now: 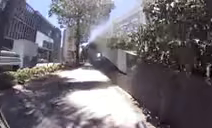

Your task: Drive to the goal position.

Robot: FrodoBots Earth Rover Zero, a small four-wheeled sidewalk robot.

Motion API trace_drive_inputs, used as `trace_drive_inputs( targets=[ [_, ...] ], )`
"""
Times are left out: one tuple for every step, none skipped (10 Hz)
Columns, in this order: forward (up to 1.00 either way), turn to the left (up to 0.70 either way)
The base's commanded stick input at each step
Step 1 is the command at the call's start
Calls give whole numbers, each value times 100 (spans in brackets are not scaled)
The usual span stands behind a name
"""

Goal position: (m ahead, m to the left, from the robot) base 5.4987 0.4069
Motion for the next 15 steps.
trace_drive_inputs(
  targets=[
    [70,14],
    [70,14],
    [70,14],
    [70,14],
    [70,0],
    [70,0],
    [70,0],
    [70,0],
    [70,0],
    [70,0],
    [70,0],
    [70,0],
    [70,0],
    [70,0],
    [70,0]
  ],
)
